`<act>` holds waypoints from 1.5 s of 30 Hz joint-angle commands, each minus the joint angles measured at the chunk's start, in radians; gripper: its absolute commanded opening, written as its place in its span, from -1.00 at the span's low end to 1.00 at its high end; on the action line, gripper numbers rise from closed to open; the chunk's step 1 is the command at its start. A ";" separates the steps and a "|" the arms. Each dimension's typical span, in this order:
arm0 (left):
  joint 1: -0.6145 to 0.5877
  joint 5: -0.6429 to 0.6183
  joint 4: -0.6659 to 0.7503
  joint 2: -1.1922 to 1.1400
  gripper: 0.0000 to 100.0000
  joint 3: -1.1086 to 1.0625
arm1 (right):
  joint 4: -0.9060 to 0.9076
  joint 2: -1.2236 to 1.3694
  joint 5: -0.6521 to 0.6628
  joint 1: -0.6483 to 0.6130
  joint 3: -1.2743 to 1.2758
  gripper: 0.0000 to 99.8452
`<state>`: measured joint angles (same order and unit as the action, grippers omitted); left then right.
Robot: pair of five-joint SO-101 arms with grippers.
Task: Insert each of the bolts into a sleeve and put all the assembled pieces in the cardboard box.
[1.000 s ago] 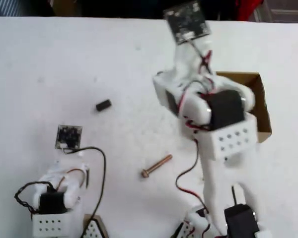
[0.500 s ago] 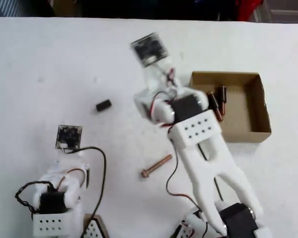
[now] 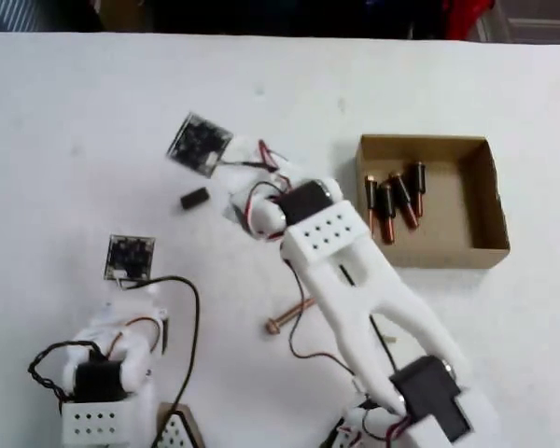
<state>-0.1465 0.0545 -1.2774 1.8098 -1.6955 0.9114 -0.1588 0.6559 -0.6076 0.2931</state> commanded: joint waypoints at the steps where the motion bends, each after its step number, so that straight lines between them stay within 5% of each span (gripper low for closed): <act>1: 0.007 0.011 -0.008 0.010 -0.95 0.003 | -0.024 0.041 0.164 -0.045 -0.015 -0.66; 11: 0.007 0.011 -0.008 0.010 -0.95 0.003 | -0.097 0.061 0.382 -0.143 -0.009 -0.66; 21: 0.007 0.011 -0.008 0.010 -0.95 0.003 | -0.159 0.211 0.242 -0.136 -0.130 -0.66; 33: 0.007 0.011 -0.008 0.010 -0.95 0.003 | 0.012 0.547 0.005 -0.116 -0.534 -0.66; 40: 0.007 0.011 -0.008 0.010 -0.95 0.003 | 0.122 0.707 0.006 -0.110 -0.704 -0.66; 45: 0.007 0.011 -0.008 0.010 -0.95 0.003 | 0.186 0.806 0.198 -0.105 -0.795 -0.66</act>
<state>-0.1465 0.0545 -1.2774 1.8098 -1.6955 1.0602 0.6145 0.7234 -0.7242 -0.3959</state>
